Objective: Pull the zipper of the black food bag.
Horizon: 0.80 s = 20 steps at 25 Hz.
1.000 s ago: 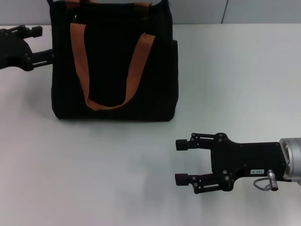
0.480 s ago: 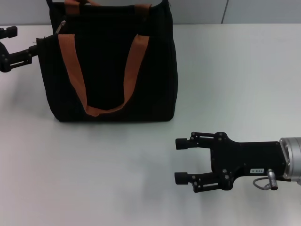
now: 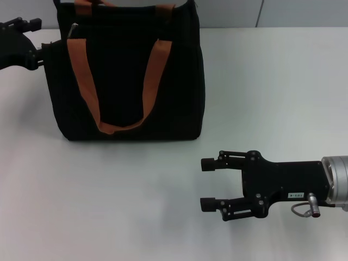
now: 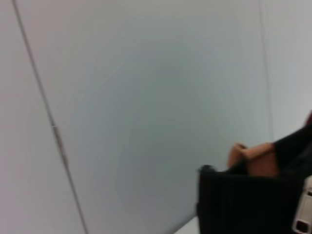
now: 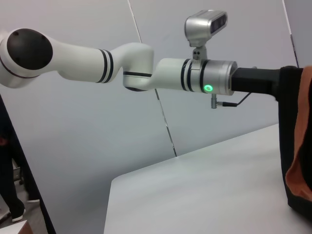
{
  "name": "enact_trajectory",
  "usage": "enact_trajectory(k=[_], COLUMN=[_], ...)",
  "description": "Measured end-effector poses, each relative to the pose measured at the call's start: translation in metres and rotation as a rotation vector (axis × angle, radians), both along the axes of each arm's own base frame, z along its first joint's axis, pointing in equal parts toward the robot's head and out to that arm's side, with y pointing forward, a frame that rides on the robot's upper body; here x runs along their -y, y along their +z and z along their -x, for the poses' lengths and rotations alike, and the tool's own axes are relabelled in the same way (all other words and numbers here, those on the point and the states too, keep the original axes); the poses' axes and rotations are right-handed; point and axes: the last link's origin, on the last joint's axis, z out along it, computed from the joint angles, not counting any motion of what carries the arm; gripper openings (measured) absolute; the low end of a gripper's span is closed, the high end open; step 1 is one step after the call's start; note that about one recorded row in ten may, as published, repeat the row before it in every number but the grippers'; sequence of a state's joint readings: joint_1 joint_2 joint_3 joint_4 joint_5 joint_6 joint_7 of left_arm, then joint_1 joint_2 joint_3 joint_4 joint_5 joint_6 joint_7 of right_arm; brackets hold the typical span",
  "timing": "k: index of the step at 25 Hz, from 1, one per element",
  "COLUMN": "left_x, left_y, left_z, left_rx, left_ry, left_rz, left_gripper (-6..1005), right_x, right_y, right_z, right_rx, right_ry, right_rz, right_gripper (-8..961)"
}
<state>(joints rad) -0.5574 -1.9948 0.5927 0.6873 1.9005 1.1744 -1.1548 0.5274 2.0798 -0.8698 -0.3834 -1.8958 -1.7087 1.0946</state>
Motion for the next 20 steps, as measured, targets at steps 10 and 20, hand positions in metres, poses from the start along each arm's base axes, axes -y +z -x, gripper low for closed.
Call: enact_trajectory(k=[10,20], left_x=[0.000,0.011], left_y=[0.002,0.012], left_z=[-0.008,0.000], left_rx=[0.049,0.087], left_ry=[-0.016,-0.011], left_rz=[-0.048,-0.030], left_gripper=[719,714], right_x=[-0.004,-0.008], right_y=[0.004,0.005], right_z=[0.001,0.003], right_rx=[0.001,0.002], right_ry=[-0.010,-0.005], right_rz=[-0.007,-0.016], right_gripper=[819,818])
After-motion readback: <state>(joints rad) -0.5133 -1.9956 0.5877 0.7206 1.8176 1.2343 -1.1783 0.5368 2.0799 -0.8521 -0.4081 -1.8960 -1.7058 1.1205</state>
